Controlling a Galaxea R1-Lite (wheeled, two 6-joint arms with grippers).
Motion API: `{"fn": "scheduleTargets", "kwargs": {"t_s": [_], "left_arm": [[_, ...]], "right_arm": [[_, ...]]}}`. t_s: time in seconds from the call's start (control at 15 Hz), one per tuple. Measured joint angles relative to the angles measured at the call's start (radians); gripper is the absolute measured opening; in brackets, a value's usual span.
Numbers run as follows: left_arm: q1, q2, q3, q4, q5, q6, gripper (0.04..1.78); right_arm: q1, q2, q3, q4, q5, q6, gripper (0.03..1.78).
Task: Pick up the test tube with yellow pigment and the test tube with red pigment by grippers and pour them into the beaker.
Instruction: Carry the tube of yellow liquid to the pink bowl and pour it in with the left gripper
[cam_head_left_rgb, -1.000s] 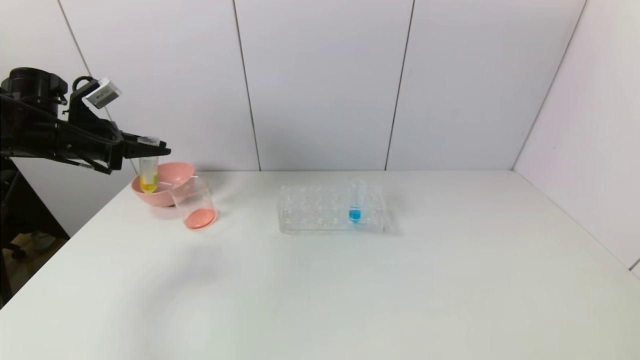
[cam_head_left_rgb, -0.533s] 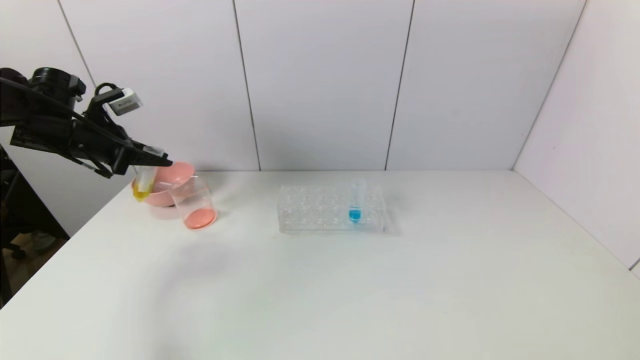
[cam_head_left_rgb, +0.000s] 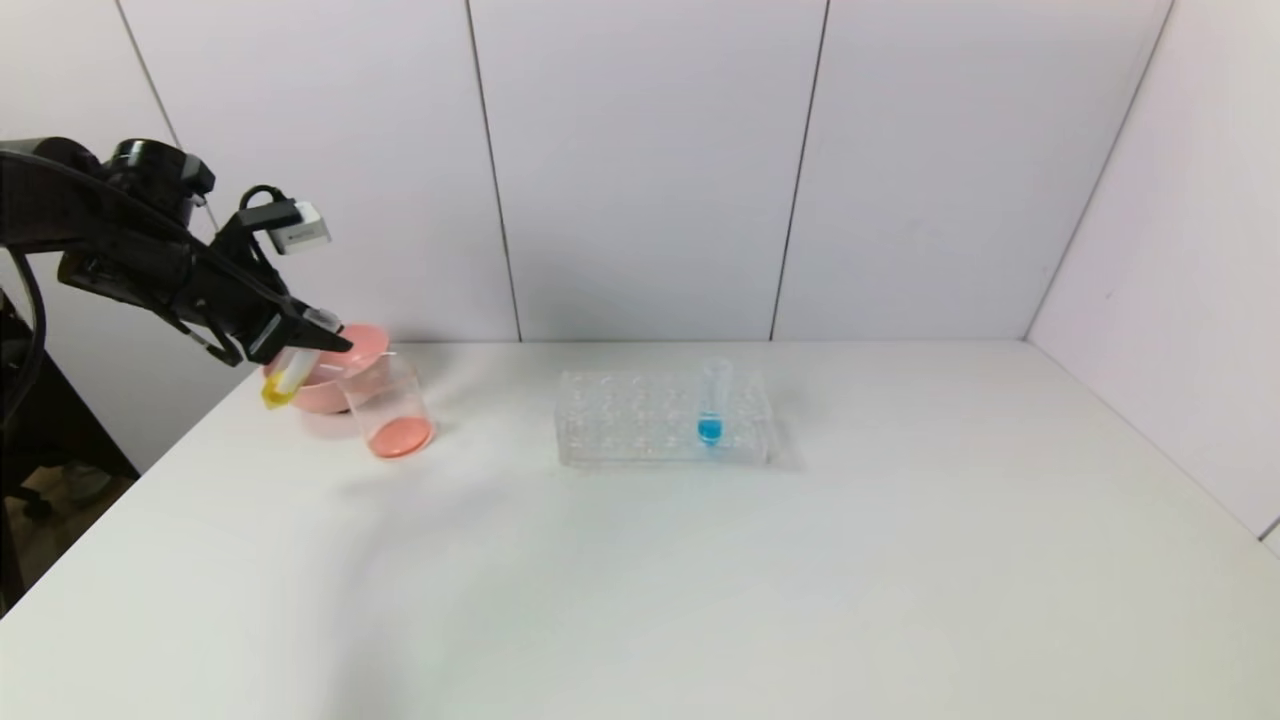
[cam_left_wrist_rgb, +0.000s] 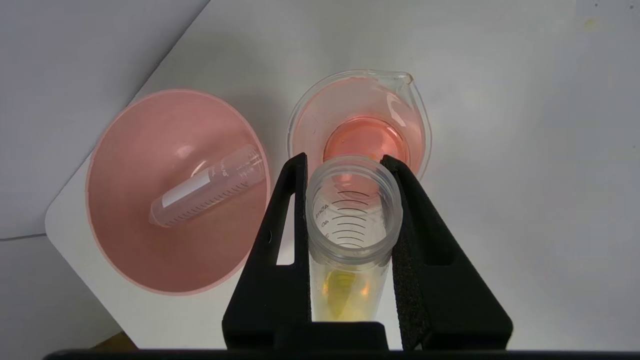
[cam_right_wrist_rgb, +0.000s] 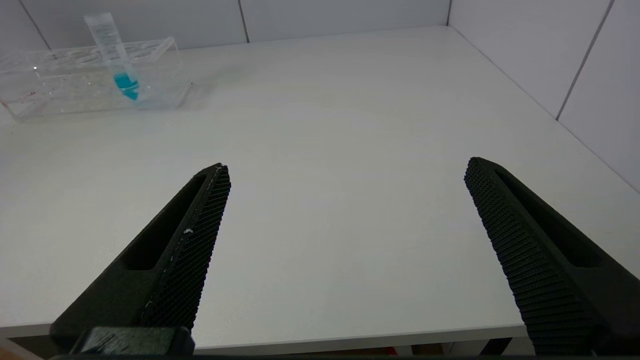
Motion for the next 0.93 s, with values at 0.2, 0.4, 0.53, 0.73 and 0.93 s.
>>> {"fn": "scheduleTargets", "kwargs": {"t_s": [0.2,0.4,0.53,0.73,0.93], "left_arm": [[-0.037,0.0,-0.011,0.019,0.112,0.021,0.47],[-0.061,0.0,-0.013,0.025,0.209,0.034,0.47],[-0.072,0.001,-0.013,0.034,0.264,0.042,0.47],[-0.099,0.006,-0.014,0.034,0.318,0.045,0.47],[-0.121,0.013,-0.014,0.027,0.375,0.052,0.47]], "right_arm": [[0.0,0.0,0.0,0.0,0.0,0.0,1.71],[0.0,0.0,0.0,0.0,0.0,0.0,1.71],[0.0,0.0,0.0,0.0,0.0,0.0,1.71],[0.0,0.0,0.0,0.0,0.0,0.0,1.71],[0.0,0.0,0.0,0.0,0.0,0.0,1.71]]}}
